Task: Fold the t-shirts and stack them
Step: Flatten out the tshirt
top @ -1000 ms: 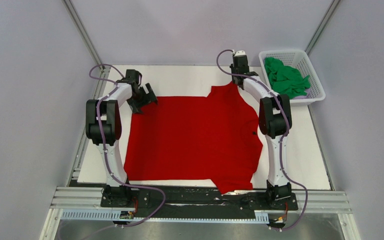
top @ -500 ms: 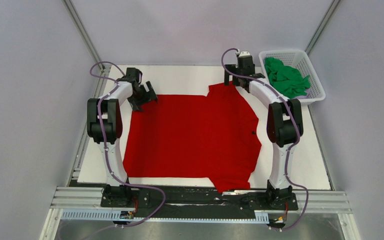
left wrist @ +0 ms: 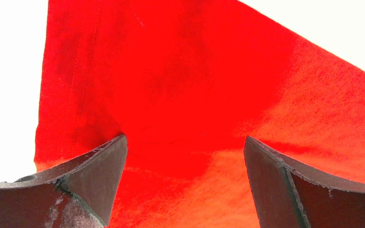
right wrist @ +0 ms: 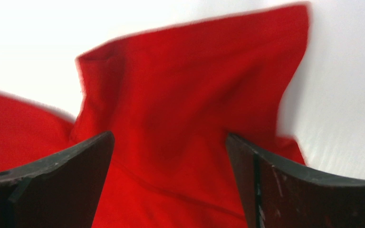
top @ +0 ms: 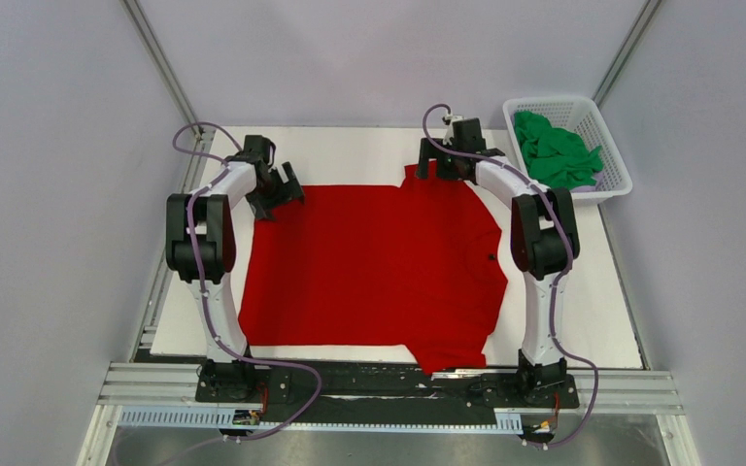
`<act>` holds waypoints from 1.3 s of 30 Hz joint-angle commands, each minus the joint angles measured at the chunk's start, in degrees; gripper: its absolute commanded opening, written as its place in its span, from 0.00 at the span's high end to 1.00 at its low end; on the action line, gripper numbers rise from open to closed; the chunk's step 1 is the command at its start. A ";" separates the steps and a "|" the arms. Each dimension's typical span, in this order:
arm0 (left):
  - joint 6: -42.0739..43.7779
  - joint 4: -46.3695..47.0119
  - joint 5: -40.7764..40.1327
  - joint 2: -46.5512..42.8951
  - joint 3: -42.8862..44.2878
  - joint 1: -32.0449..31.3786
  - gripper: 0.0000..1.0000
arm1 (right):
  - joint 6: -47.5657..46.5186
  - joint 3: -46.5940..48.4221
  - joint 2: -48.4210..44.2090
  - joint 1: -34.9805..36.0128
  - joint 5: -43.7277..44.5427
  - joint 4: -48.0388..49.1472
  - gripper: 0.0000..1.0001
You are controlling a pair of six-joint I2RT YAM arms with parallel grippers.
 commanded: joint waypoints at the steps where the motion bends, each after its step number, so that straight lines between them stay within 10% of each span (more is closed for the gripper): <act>1: 0.12 -0.28 -1.42 4.33 4.06 0.64 0.00 | 1.61 6.53 4.95 -0.34 6.95 -3.83 0.00; 19: -1.50 -8.66 2.63 26.39 36.48 1.67 0.00 | 5.76 44.20 28.70 -7.58 -0.57 -11.97 0.00; 27: -0.59 -10.42 4.92 27.89 46.60 3.85 0.00 | 1.03 45.32 25.96 -8.79 -4.74 -3.68 0.00; 39: -1.01 -9.11 -10.81 -12.04 6.92 3.82 0.00 | -5.50 1.41 -13.63 -1.42 6.01 1.47 0.00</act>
